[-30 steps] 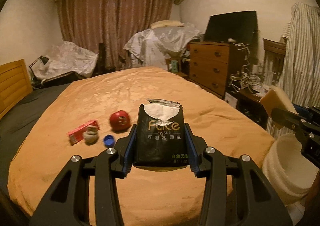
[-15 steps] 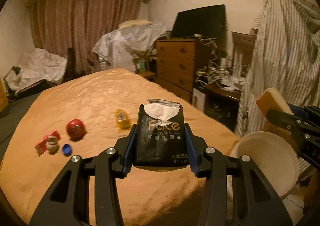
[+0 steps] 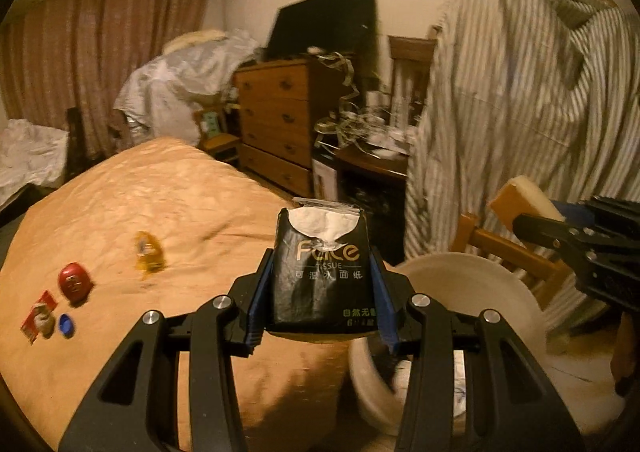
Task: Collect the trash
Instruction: 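Carry the Fake pack and sponge with both tools over the white bucket, then open the left tool to drop the Fake pack while the right tool drops the sponge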
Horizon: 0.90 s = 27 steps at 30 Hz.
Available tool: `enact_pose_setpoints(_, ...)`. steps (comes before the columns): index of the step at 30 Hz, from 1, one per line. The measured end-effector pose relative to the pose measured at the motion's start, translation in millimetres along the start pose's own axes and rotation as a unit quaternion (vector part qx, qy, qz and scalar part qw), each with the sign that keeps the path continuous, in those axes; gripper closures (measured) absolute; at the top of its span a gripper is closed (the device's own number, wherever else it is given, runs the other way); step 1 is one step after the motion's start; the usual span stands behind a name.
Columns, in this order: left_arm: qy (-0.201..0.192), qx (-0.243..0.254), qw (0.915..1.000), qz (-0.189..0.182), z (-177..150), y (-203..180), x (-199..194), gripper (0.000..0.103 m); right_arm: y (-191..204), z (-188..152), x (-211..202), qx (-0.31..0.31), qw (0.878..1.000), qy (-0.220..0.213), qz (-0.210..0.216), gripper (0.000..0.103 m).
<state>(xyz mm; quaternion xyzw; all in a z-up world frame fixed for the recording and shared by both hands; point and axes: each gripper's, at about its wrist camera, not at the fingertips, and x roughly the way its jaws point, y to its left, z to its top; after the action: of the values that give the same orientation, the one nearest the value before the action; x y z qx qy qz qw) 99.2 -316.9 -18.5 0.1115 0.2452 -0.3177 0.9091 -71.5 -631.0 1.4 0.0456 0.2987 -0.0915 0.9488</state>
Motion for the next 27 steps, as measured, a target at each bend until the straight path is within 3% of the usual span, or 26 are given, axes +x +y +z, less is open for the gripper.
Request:
enact_pose_setpoints(9, 0.069, 0.028, 0.9945, -0.073, -2.9, -43.7, 38.9, 0.060, -58.1, -5.8, 39.4, 0.021, 0.995, 0.101, 0.013, 0.071)
enact_pose_setpoints(15, 0.144, 0.032, 0.9828, -0.112, -12.6, -57.8, 71.5, 0.060, -69.3, -18.4, 66.6, 0.038, 0.985, 0.166, 0.037, 0.071)
enact_pose_setpoints(19, 0.173, 0.029, 0.9772, -0.120, -19.3, -57.4, 83.8, 0.060, -65.4, -27.4, 74.4, 0.041, 0.981, 0.183, 0.042, 0.071)
enact_pose_setpoints(27, 0.178, 0.030, 0.9761, -0.121, -25.7, -56.0, 83.1, 0.060, -58.3, -33.4, 76.1, 0.037, 0.980, 0.191, 0.043, 0.071)
